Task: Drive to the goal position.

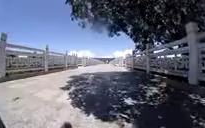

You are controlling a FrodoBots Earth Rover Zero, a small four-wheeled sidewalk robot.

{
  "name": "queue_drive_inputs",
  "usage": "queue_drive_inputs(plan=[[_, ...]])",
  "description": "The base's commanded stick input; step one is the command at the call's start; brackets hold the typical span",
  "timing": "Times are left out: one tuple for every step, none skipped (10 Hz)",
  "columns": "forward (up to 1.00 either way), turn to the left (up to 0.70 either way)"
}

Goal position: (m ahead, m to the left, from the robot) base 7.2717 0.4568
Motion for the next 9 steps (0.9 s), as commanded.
queue_drive_inputs(plan=[[0.7,0.0],[0.7,0.0],[0.7,0.0],[0.7,0.0],[0.7,0.0],[0.7,0.0],[0.7,0.0],[0.7,0.0],[0.7,0.0]])
